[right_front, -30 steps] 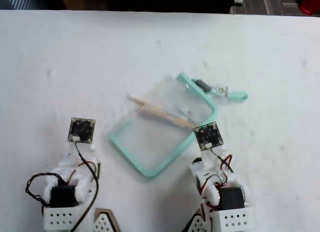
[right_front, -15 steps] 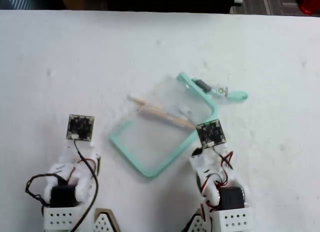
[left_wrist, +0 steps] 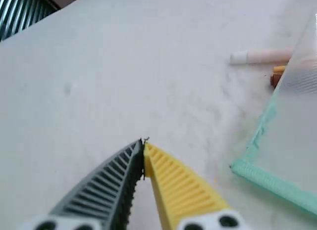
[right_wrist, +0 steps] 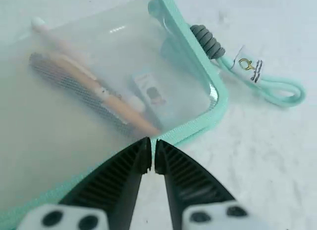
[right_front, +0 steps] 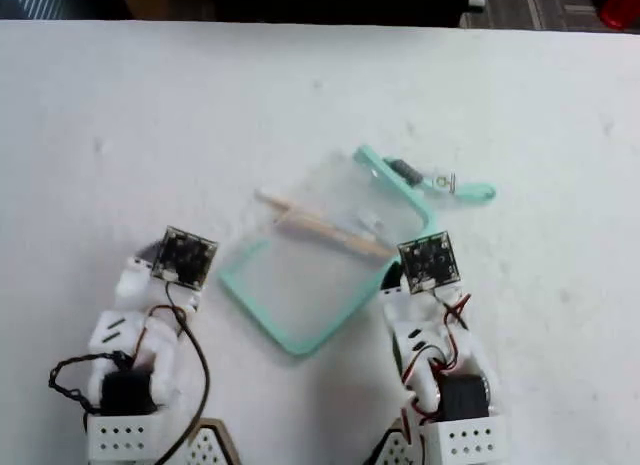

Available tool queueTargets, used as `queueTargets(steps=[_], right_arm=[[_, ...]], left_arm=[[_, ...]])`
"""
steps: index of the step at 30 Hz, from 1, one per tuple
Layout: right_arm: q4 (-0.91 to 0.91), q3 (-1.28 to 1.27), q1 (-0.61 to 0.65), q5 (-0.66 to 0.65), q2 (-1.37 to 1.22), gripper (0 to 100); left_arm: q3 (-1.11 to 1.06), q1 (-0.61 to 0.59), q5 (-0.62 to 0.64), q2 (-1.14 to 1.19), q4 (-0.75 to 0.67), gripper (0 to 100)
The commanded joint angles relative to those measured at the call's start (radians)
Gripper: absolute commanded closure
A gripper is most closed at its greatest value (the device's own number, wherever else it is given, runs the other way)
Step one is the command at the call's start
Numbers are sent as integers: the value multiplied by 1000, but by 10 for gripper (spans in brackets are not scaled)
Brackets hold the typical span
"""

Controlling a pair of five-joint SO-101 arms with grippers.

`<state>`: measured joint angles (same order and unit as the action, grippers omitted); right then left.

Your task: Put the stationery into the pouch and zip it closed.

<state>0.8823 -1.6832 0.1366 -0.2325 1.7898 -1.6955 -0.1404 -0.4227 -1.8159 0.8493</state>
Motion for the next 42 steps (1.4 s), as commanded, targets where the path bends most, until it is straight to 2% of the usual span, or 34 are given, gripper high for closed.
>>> queueTargets(steps=[1,3,6,9,11,13,18,21,23,29,33,38,42], right_arm=[[-74,-8,7,0,10,981],[-107,-8,25,0,10,981],[-116,-8,61,-2,10,981],[-116,-8,85,-2,10,981],[-110,-8,87,-2,10,981],[-108,-8,82,-2,4,981],[-50,-8,81,-2,8,981],[-30,-8,81,-2,8,981],[-30,-8,81,-2,8,981],[-30,-8,79,-2,8,981],[15,-8,84,0,8,981],[27,-8,90,0,8,981],[33,-8,85,0,2,981]], left_arm=[[5,5,-69,-8,-37,976],[6,13,-75,-8,-61,976],[6,13,9,-8,-110,976],[43,15,57,-8,-91,970],[78,18,60,-8,-74,930],[110,59,55,-8,-91,898],[213,223,63,-5,-120,983],[276,300,126,-2,-127,962],[310,323,166,-2,-129,958],[325,331,175,7,-157,958],[388,331,183,160,-175,958],[540,332,281,538,-233,959],[649,326,292,806,-233,961]])
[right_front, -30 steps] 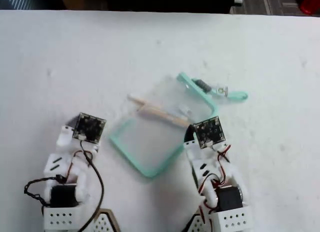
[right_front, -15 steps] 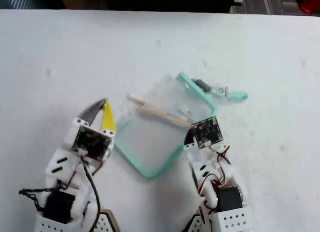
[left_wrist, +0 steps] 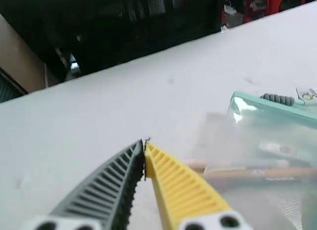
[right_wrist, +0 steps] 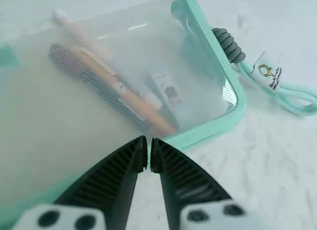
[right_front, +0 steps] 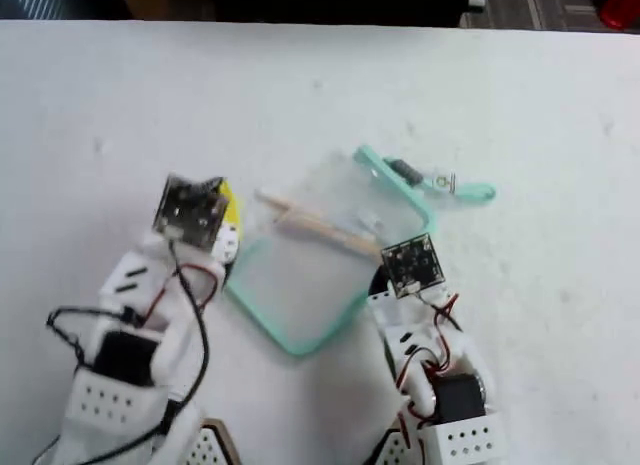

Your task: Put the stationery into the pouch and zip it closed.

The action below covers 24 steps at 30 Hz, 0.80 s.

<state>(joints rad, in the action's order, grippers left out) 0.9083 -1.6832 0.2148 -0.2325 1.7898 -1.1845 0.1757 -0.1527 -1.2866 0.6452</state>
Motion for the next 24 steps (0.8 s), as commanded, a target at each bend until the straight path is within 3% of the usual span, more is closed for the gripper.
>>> queueTargets(steps=[1,6,13,24], right_arm=[[8,-8,2,0,2,981],[-1,-8,-15,-9,10,981],[-28,-8,-85,-204,10,981],[-81,68,-151,-245,10,981]], left_arm=[[157,8,21,334,-29,962],[238,-5,31,562,-29,962],[316,-85,121,776,-29,958],[292,-42,83,837,-31,958]])
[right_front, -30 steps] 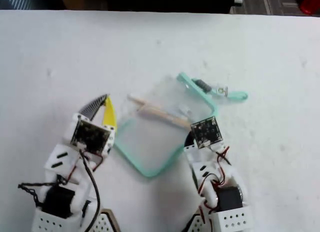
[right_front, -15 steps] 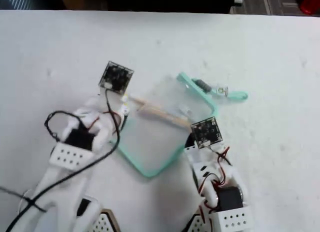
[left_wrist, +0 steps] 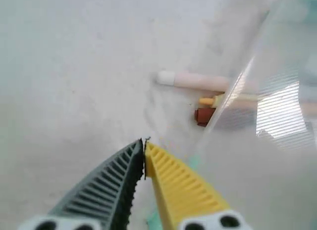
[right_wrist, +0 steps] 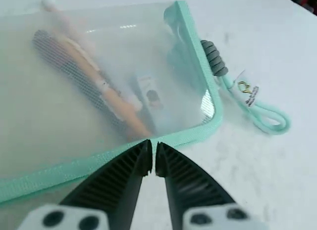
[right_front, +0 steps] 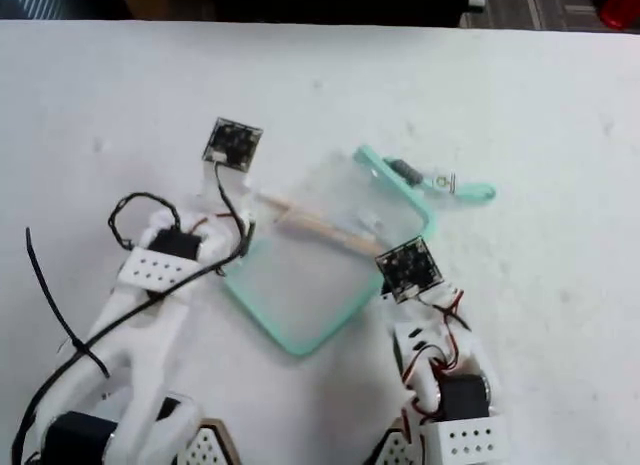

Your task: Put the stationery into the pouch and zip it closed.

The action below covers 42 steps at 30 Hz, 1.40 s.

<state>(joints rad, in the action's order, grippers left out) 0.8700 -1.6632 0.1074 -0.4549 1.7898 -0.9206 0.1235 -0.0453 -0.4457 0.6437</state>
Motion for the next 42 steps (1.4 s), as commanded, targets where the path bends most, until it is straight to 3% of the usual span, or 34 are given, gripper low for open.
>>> queueTargets(steps=[1,10,15,22,31,37,42], right_arm=[[-45,68,-54,-26,10,981],[33,256,-45,-34,1,981],[65,347,-36,-32,-77,981],[145,628,53,-26,-467,981],[150,939,50,-31,-826,981],[153,1206,-36,-28,-1092,981],[153,1425,-125,-28,-1368,980]], left_arm=[[28,8,-21,-2,-29,958],[25,19,-26,-7,-29,948],[20,54,-25,-8,-23,818],[25,12,-21,-4,-28,835],[23,13,-28,-2,-29,835],[23,13,-29,-2,-31,835],[-15,5,-29,-1,-115,835]])
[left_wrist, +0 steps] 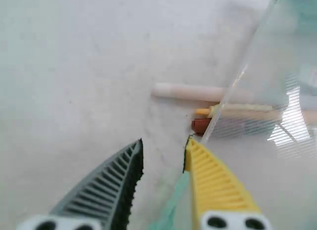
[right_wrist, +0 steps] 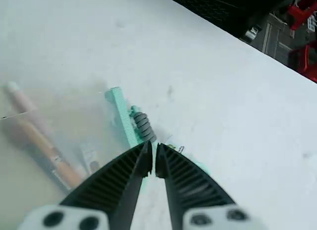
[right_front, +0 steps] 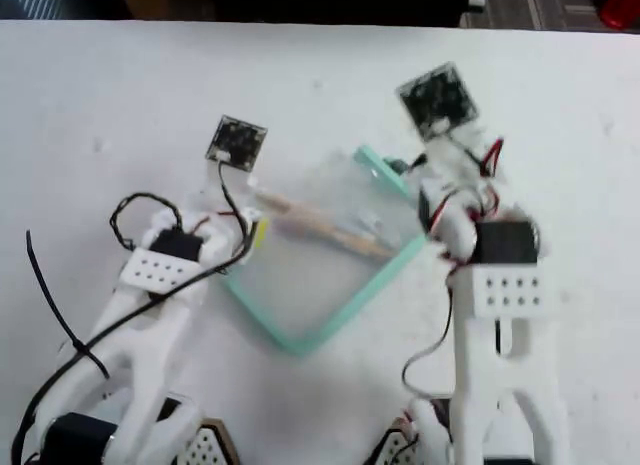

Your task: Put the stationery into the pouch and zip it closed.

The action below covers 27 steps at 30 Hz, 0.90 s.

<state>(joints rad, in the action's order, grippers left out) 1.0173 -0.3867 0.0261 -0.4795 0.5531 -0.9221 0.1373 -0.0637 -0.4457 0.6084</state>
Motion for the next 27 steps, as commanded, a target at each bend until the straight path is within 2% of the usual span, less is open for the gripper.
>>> queueTargets(steps=[1,4,10,15,21,24,27], right_arm=[[5,187,-56,-3,-188,980],[5,279,-70,-3,-352,966],[5,405,-44,-26,-605,806],[2,482,-28,-178,-769,807],[114,638,-1,-201,-929,805],[170,712,15,-275,-1004,805],[197,772,10,-292,-1072,805]], left_arm=[[-23,-7,-11,-1,-95,835],[-35,-2,-11,-1,-123,835],[-34,-2,-11,-1,-132,835],[-35,-8,-11,-1,-140,835],[-35,-4,-11,-1,-143,835],[-35,-2,-11,-1,-143,835],[-35,-2,-11,-1,-143,835]])
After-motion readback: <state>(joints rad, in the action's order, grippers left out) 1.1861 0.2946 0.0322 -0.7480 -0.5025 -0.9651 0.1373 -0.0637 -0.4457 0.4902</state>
